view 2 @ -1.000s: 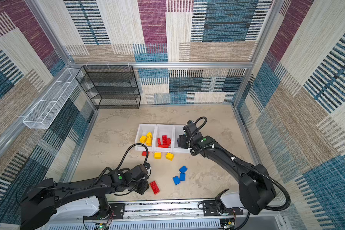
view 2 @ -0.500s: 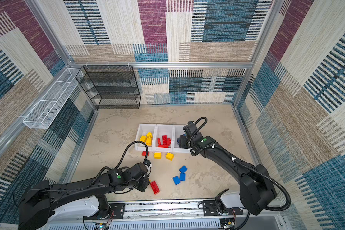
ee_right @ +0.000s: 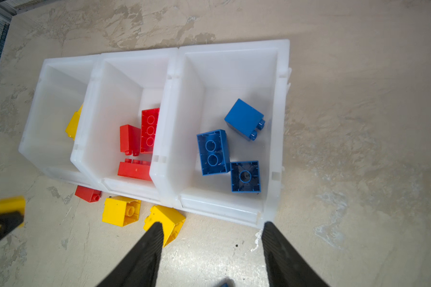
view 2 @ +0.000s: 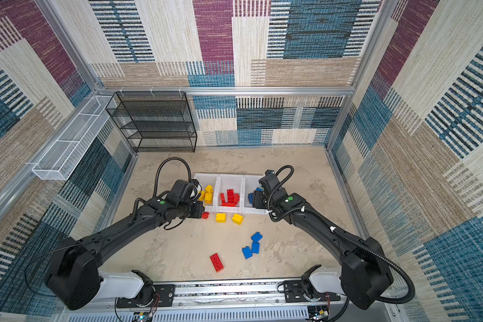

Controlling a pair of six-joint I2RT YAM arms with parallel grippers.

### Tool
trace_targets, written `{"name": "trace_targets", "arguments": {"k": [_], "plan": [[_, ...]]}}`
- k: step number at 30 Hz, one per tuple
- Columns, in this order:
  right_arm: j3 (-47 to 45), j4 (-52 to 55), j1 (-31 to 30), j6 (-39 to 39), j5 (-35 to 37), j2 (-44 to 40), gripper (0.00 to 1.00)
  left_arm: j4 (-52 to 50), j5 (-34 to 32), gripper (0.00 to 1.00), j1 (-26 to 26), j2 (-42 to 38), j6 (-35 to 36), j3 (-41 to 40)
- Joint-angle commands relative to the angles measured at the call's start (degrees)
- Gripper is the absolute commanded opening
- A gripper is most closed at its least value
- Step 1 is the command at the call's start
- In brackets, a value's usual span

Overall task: Sort the legos into containers by color
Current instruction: Place the lego in the container.

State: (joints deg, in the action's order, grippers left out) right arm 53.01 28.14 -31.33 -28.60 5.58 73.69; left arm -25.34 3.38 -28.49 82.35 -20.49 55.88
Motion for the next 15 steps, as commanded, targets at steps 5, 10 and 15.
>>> {"name": "trace_targets", "arguments": {"k": [5,10,15], "plan": [[-2.09,0.69,0.04,-1.81,-0.2,-3.33,0.65,0.06,3.02,0.15,4.31,10.67,3.61,7.96],[-3.11,1.26,0.04,-2.16,-0.5,-4.1,0.65,-1.14,3.17,0.22,4.6,15.44,4.2,11.38],[-3.53,1.22,0.0,-2.51,-0.69,-4.94,0.66,-1.29,1.3,0.36,4.73,15.14,3.98,11.6]]}}
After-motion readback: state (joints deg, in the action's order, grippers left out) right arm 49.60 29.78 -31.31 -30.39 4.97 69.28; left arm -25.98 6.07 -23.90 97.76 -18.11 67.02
